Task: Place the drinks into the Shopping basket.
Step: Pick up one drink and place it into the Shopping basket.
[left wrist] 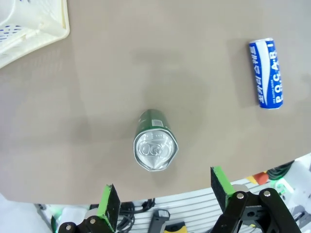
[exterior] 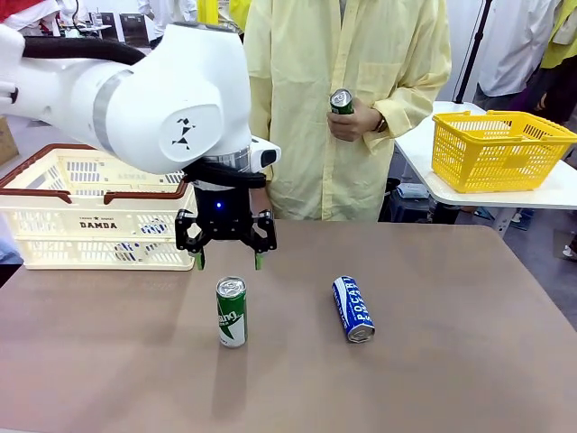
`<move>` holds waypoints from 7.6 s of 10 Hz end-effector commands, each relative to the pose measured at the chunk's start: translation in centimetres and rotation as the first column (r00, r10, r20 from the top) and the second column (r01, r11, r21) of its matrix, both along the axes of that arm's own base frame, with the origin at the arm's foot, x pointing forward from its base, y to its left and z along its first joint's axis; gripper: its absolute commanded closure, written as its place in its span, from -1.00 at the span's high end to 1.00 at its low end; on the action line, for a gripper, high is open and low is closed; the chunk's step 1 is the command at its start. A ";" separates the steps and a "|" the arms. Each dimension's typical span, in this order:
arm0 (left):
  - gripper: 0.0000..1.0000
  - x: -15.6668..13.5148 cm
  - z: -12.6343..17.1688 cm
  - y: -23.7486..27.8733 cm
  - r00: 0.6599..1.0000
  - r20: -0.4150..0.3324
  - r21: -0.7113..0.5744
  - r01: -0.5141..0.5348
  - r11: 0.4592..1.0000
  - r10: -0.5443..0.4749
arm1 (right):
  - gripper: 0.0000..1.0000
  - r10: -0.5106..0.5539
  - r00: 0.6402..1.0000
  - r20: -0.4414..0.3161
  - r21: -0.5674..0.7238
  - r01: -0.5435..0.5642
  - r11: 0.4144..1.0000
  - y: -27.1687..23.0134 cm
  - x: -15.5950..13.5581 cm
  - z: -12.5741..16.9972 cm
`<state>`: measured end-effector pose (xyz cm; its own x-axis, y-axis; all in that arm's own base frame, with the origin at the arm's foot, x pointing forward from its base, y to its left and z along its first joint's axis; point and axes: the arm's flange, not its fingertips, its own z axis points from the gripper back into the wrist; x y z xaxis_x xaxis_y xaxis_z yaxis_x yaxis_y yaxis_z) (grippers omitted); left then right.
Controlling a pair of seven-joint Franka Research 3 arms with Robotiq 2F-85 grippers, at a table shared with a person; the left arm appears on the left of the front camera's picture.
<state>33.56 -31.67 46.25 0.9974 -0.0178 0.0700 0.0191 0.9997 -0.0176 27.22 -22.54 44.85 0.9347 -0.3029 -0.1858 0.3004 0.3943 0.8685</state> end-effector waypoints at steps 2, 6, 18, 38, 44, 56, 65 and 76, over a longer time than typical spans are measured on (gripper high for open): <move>1.00 0.6 -3.2 -0.6 1.000 -0.011 0.036 -0.001 0.999 0.001 | 1.00 0.001 1.000 -0.006 0.001 -0.001 1.000 0.1 -0.2 0.2; 1.00 0.3 -7.7 -0.2 0.998 -0.048 0.006 0.036 0.999 -0.035 | 1.00 0.001 1.000 -0.006 0.001 -0.001 1.000 0.1 -0.2 0.2; -1.00 0.7 -9.9 -0.1 1.000 0.019 0.047 0.006 0.999 -0.007 | 1.00 0.001 1.000 -0.006 0.001 -0.001 1.000 0.1 -0.2 0.2; -1.00 -4.7 10.6 2.6 0.993 0.043 0.034 0.113 0.993 -0.114 | 1.00 0.001 1.000 -0.006 0.001 -0.001 1.000 0.1 -0.2 0.2; -1.00 9.2 23.1 22.0 0.991 0.129 -0.147 -0.013 0.989 0.032 | 1.00 0.001 1.000 -0.006 0.001 -0.001 1.000 0.1 -0.2 0.2; -1.00 22.6 7.3 34.5 0.936 0.113 -0.069 -0.326 0.943 0.332 | 1.00 0.001 1.000 -0.006 0.001 -0.001 1.000 0.1 -0.2 0.2; -1.00 27.8 2.4 35.6 0.986 0.133 -0.007 -0.105 0.994 0.105 | 1.00 0.001 1.000 -0.006 0.001 -0.001 1.000 0.1 -0.2 0.2; 1.00 30.9 -3.6 36.5 0.997 0.007 0.030 -0.073 0.997 0.073 | 1.00 0.001 1.000 -0.006 0.001 -0.001 1.000 0.1 -0.2 0.2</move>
<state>64.13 4.41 42.51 0.9943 0.0668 0.0834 -0.0662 0.9978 -0.0097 27.18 -22.58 44.85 0.9343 -0.3042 -0.1861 0.3011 0.3935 0.8686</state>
